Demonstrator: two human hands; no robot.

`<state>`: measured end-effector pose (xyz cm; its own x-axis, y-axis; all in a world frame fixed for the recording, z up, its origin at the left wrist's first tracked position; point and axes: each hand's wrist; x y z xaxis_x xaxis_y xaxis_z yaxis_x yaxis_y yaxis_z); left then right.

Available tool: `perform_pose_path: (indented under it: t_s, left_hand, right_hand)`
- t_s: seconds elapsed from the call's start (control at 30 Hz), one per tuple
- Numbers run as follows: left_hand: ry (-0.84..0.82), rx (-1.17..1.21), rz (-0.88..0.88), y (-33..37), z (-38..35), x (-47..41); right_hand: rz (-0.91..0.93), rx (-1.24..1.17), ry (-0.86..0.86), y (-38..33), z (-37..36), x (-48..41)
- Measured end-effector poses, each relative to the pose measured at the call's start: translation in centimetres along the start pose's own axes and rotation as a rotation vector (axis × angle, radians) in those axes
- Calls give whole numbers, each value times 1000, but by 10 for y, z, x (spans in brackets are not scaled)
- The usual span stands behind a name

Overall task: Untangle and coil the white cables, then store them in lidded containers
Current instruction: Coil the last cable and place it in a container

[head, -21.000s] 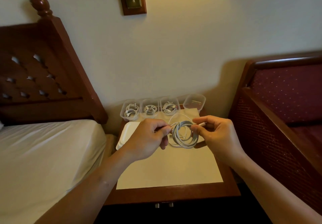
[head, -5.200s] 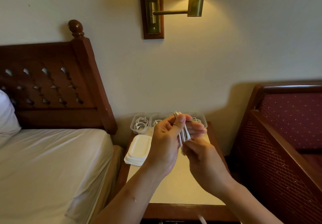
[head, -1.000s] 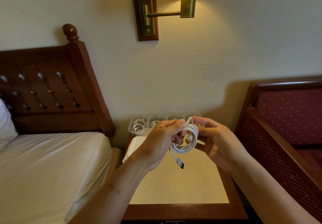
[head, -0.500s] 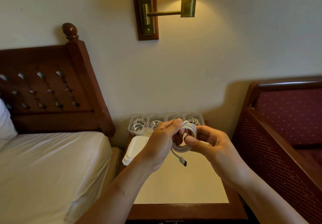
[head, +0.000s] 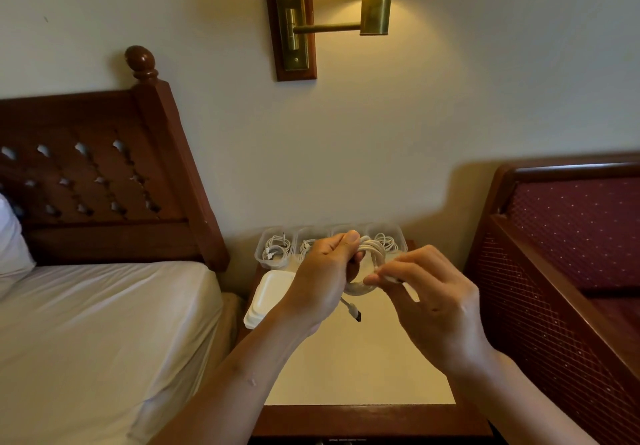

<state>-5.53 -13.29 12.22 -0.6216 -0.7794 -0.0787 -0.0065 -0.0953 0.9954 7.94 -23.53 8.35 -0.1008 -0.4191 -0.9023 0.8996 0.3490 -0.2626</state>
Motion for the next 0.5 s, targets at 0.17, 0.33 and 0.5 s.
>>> perform_pose_path:
  t_s: [0.17, 0.33, 0.5]
  left_hand:
    - [-48, -15, 20, -3, -7, 5]
    - [-167, 224, 50, 6, 2, 9]
    - [-220, 414, 90, 14, 4, 16]
  right_hand:
    - [-148, -245, -10, 0, 5, -22]
    - [-594, -822, 110, 15, 7, -38]
    - [-436, -734, 39, 30, 9, -25]
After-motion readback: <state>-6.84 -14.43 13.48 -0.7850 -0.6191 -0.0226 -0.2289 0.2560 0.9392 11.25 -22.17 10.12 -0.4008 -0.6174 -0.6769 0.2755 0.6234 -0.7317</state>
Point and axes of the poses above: each hand's wrist, its own x-axis away from the middle knuckle, its own z-axis out of the back of the hand, y = z × x, and after that the axes turned 1 degree about x, right-handed
